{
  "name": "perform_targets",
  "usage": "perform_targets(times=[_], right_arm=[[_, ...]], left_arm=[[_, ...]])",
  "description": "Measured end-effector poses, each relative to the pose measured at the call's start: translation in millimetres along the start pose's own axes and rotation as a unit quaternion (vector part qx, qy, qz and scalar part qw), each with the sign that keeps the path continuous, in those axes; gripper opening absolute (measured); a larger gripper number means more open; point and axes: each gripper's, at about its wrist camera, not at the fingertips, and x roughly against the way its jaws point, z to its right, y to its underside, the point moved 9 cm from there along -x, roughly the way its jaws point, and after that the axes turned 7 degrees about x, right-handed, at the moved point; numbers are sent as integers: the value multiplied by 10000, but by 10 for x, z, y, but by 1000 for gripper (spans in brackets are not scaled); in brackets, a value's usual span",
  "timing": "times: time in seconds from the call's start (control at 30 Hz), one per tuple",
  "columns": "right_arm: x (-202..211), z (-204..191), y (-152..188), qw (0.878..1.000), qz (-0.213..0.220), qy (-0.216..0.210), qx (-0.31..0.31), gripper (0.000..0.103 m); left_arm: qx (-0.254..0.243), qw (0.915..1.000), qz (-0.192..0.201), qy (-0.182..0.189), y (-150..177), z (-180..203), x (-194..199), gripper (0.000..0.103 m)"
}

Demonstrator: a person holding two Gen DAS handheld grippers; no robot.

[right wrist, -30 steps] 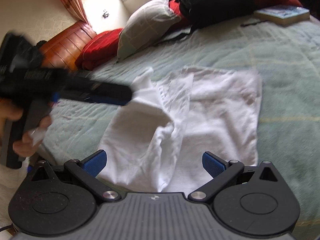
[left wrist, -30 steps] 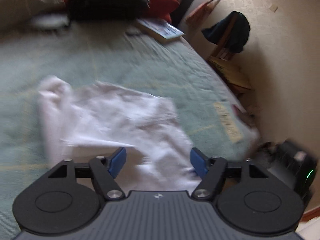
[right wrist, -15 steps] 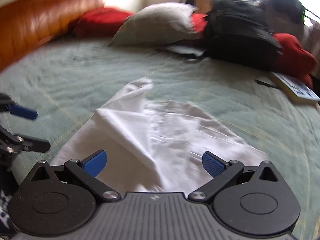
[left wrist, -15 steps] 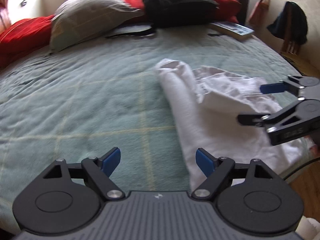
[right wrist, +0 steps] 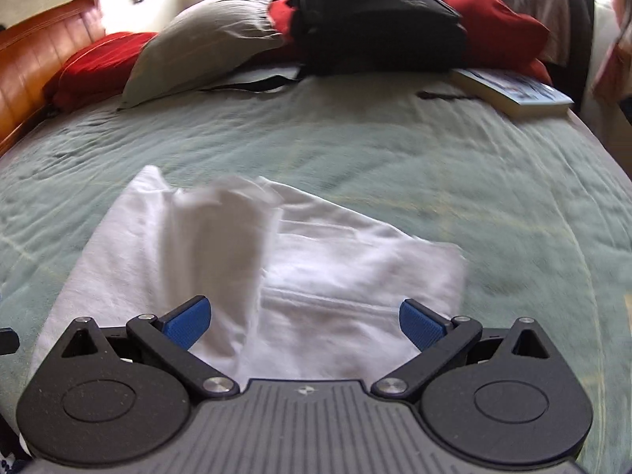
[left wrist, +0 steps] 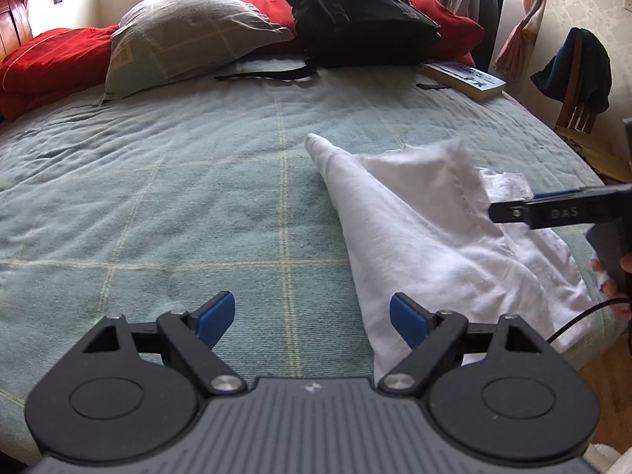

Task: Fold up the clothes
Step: 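Open the left tool, release the folded corner and lift away, then roll the right tool and close it on the white shirt's folded edge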

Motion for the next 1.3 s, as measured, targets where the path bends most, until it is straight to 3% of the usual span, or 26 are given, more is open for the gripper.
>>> perform_targets(times=[0.1,0.17,0.27,0.4,0.53,0.97,1.13,1.3], right_arm=[[123,-12,13,9982,171,-487,-290,103],[209,-79,15,9922,280,-1107,-504,103],[213,-116,36,9674,169,-2267,-1114,103],[124,-146,126,9333,-250,-3131,-1739,103],[-45,-194,176,9145,-426,-3489,-2002,103],[-214,-349,63,8973,-777,-3780,-2145,103],[-74,-330,218,8771,-863,-4061,-2417,103],[-179,-385,116,8856,-792,-3877,-2433,103]], left_arm=[[23,10000,-23,18,23,10,-6,86],[49,10000,-19,47,41,28,5,86],[67,9999,-6,91,64,57,39,86],[84,9998,12,154,82,88,84,86],[81,9998,4,167,86,118,89,86],[19,9997,95,240,100,173,140,86],[32,9992,145,370,98,181,170,86],[-29,9983,192,554,112,248,212,86]])
